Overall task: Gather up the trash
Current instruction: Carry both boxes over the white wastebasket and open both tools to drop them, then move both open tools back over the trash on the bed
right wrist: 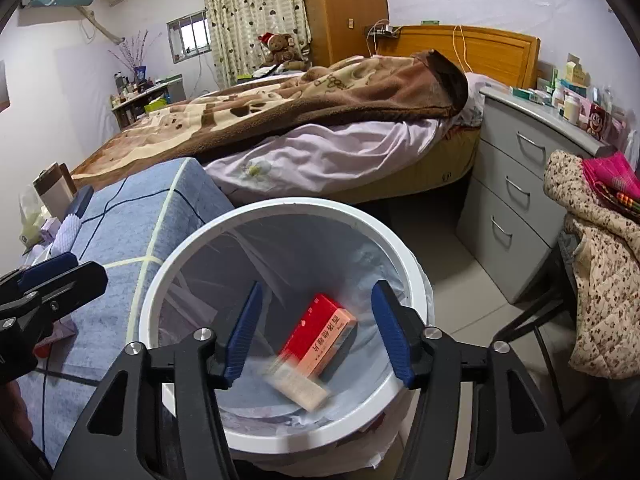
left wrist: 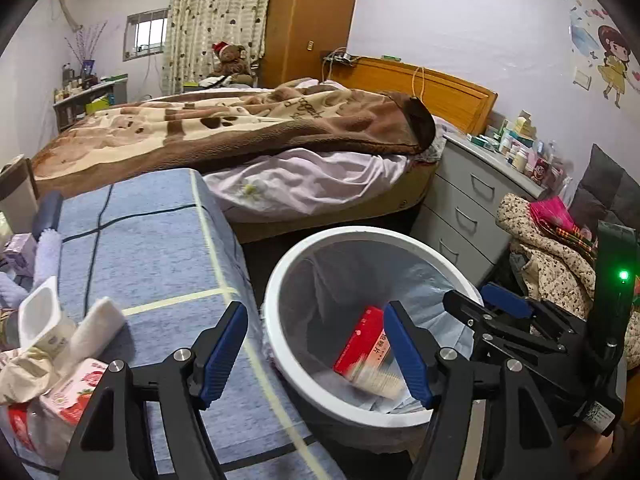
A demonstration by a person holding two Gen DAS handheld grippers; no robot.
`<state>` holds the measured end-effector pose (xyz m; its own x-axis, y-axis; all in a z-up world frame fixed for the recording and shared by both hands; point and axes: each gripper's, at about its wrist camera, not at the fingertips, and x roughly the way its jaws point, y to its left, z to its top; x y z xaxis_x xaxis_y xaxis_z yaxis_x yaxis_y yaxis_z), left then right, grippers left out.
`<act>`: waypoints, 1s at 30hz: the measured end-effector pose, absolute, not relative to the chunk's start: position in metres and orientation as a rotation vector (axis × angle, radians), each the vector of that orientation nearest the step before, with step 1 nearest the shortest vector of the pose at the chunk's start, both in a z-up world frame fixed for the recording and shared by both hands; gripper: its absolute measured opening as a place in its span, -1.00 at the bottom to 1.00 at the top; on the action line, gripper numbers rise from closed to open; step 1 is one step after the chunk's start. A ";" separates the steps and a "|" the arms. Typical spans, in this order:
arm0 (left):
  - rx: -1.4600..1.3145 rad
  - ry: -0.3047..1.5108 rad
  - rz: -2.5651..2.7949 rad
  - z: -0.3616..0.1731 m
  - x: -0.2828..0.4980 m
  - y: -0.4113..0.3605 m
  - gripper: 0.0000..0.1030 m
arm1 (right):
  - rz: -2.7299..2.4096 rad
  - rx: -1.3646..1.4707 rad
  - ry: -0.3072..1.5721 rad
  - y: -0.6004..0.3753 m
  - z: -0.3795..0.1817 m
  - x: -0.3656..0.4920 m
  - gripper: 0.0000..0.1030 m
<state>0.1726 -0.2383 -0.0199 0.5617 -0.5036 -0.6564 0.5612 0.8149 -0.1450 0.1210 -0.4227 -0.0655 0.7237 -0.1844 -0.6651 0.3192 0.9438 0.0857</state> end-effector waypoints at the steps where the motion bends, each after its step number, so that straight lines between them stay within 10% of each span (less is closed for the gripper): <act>1: 0.082 0.743 -0.623 -0.019 0.172 -0.236 0.36 | -0.280 0.200 0.705 -0.421 -0.063 0.119 0.14; 30: -0.079 0.673 -0.267 0.003 0.136 -0.043 0.49 | 0.040 0.179 0.649 -0.318 -0.047 0.140 0.34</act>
<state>0.1356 -0.0428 0.0032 0.7491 -0.2690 -0.6054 0.2184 0.9630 -0.1577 0.1401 -0.3185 -0.0466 0.7962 0.0931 -0.5978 0.0185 0.9839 0.1779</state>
